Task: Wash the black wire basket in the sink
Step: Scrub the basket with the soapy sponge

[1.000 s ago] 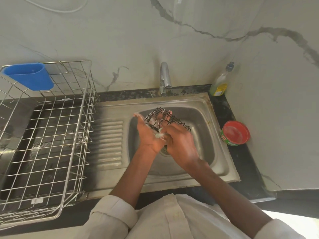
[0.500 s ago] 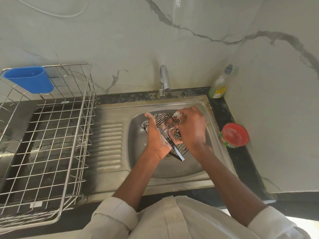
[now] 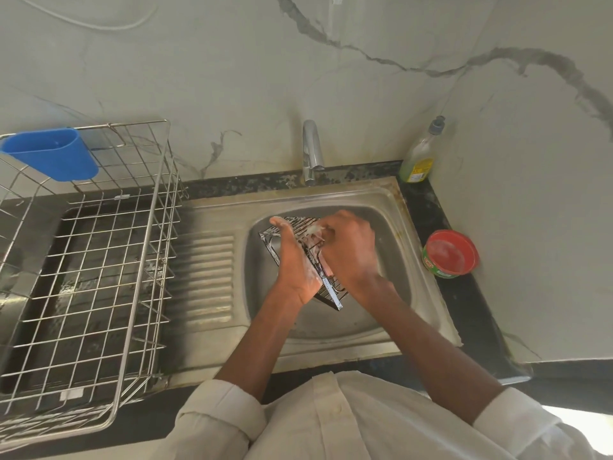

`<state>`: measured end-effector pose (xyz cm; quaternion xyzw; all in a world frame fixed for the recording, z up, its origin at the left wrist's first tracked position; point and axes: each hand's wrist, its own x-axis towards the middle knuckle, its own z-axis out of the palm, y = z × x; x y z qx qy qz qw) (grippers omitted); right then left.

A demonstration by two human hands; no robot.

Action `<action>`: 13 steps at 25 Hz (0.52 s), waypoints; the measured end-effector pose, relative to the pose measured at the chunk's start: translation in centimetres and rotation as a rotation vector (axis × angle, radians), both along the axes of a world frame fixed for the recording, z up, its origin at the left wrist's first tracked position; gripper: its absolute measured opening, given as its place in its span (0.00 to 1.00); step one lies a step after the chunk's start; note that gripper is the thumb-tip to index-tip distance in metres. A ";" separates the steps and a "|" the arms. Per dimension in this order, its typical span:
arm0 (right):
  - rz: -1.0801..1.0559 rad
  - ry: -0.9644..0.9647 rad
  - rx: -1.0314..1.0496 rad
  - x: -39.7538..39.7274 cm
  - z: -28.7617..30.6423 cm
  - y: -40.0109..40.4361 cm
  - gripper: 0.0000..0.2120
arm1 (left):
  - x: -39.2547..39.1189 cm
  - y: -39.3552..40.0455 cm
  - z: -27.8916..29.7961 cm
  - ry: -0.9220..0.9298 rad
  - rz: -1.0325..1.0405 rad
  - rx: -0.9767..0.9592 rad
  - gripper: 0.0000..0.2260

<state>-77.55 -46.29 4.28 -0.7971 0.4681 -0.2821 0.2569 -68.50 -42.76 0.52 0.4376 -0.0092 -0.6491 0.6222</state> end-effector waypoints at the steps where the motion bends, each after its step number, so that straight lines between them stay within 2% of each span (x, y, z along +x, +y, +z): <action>1: 0.018 -0.013 -0.024 -0.1 -0.2 0.3 0.12 | 0.1 0.0 0.0 -0.001 0.035 0.020 0.50; 4: 0.127 -0.077 -0.140 -0.9 -1.0 1.5 0.12 | 0.8 -0.2 0.6 0.104 0.142 -0.008 0.53; 8: 0.070 -0.093 -0.187 -4.2 -2.4 3.5 0.16 | 2.4 -0.1 1.5 0.184 0.261 -0.059 0.51; 10: 0.085 -0.088 -0.190 -3.7 -2.3 4.2 0.16 | 1.7 0.4 1.4 0.172 0.306 -0.002 0.48; 13: 0.103 -0.047 -0.149 0.5 -0.8 3.7 0.12 | 0.4 1.4 0.5 0.222 0.197 -0.022 0.52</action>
